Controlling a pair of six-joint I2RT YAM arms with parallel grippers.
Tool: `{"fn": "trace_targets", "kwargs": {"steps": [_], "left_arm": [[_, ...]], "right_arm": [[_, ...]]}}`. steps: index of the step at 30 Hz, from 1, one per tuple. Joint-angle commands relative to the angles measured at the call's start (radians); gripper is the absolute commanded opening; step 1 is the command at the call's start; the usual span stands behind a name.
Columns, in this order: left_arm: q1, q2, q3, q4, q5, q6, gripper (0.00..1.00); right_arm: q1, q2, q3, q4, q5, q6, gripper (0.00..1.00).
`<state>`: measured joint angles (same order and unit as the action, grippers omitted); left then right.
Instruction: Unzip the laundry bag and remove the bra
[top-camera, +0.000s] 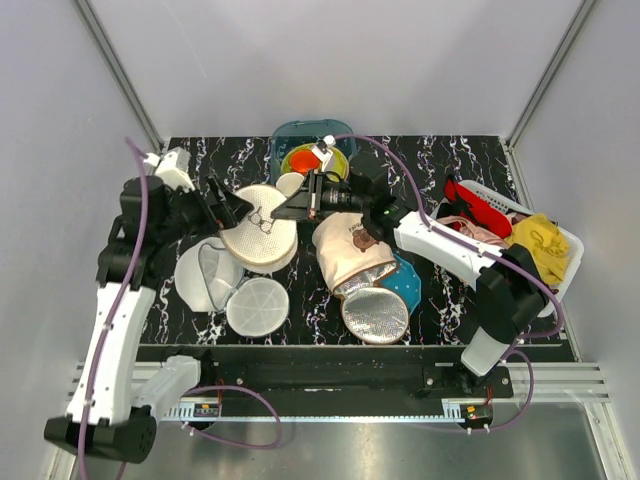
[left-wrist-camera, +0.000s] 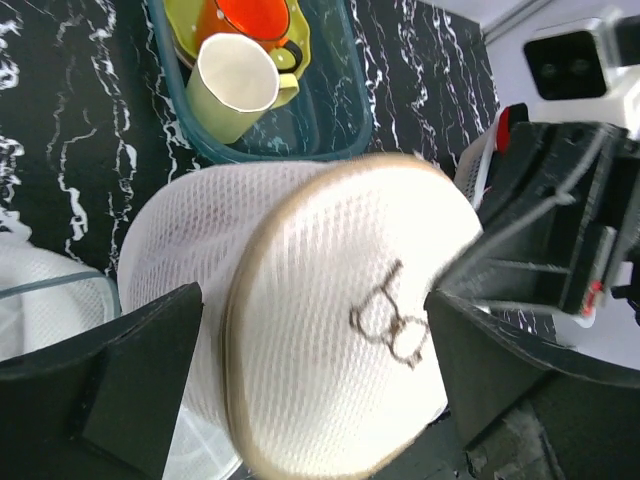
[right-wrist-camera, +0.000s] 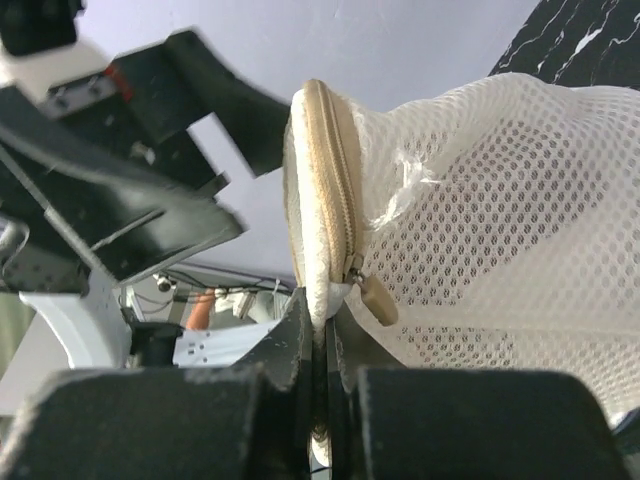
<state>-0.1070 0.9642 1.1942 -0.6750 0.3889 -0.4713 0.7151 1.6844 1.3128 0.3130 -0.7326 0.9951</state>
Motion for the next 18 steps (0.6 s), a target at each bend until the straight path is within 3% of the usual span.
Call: {"fn": "trace_targets", "kwargs": {"steps": [1, 5, 9, 13, 18], "left_arm": [[0.001, -0.107, -0.010, -0.038, -0.099, -0.041, 0.98], [0.001, -0.176, -0.132, 0.012, -0.015, -0.215, 0.98], [0.001, -0.269, -0.437, 0.248, 0.137, -0.427, 0.98], [-0.003, -0.323, -0.632, 0.469, 0.170, -0.636, 0.98], [-0.003, -0.323, -0.627, 0.492, 0.110, -0.627, 0.98]], "right_arm": [[0.012, -0.038, -0.006, 0.015, 0.129, 0.031, 0.00], [0.010, -0.061, -0.029, 0.008, 0.219, 0.046, 0.00], [0.012, -0.063, -0.037, 0.021, 0.277, 0.068, 0.00], [0.010, -0.035, -0.026, 0.043, 0.275, 0.089, 0.00], [0.010, -0.026, -0.027, 0.055, 0.263, 0.099, 0.00]]}}
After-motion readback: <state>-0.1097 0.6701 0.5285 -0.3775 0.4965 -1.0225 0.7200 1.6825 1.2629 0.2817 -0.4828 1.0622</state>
